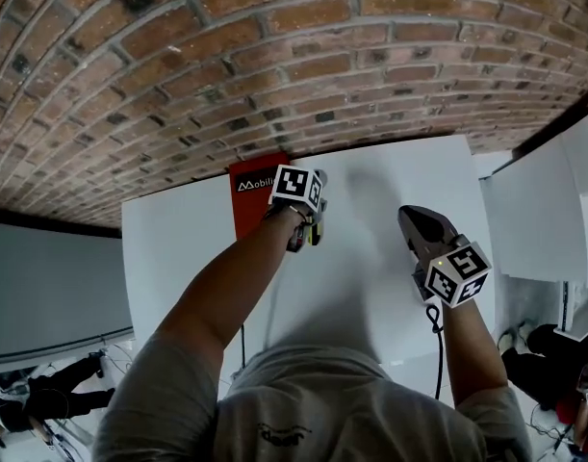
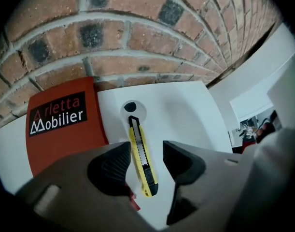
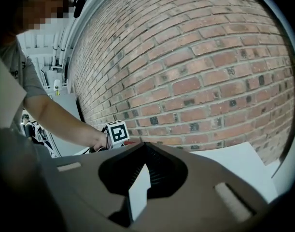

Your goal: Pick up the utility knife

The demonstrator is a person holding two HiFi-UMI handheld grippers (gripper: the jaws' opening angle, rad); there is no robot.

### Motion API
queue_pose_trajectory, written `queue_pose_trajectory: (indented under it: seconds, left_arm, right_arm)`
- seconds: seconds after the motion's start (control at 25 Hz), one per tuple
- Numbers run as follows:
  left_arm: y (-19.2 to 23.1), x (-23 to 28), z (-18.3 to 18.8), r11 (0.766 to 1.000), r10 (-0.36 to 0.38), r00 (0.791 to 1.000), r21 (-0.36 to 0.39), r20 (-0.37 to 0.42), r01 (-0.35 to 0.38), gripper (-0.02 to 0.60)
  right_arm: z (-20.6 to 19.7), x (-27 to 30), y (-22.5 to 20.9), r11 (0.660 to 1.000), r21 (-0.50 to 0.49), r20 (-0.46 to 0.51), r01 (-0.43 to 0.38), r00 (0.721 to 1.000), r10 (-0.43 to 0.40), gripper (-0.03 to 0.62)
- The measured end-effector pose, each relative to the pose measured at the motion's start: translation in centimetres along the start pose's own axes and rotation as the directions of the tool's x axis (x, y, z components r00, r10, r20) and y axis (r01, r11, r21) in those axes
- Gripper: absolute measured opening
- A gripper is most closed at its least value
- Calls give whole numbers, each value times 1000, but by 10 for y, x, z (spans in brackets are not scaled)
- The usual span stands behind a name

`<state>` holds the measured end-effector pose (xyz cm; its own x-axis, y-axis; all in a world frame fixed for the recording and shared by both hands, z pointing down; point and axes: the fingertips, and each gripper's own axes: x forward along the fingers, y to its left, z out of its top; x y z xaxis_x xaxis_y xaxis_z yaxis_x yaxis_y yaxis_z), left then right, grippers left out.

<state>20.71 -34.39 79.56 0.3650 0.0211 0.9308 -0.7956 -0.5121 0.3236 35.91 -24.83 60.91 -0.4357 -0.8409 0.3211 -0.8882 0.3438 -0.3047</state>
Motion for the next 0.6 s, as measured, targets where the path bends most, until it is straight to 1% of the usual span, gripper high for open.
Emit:
queue_pose_trajectory:
  seconds: [0.16,0.32,0.48,0.6]
  left_arm:
    - [4,12,-1,999,35,999,-10,-26,-35,221]
    - [5,20,1,998,51,998,-25,-35,-52,227]
    - [4,28,2,997,78,996,-17,-49,-78,233]
    - [7,35,1,992,125,990,-4,-60,-126,230]
  right_arm:
    - [0,-1,-9,1000,8,5,-6,1000,6,9]
    - [3,0,-14,1000,7,9,-19,1000,19,9]
    - [5,-1,-18,1000,14,14,-25,1000,25,9]
    - [4,-2,-20,999,18,12,-30,999,29,9]
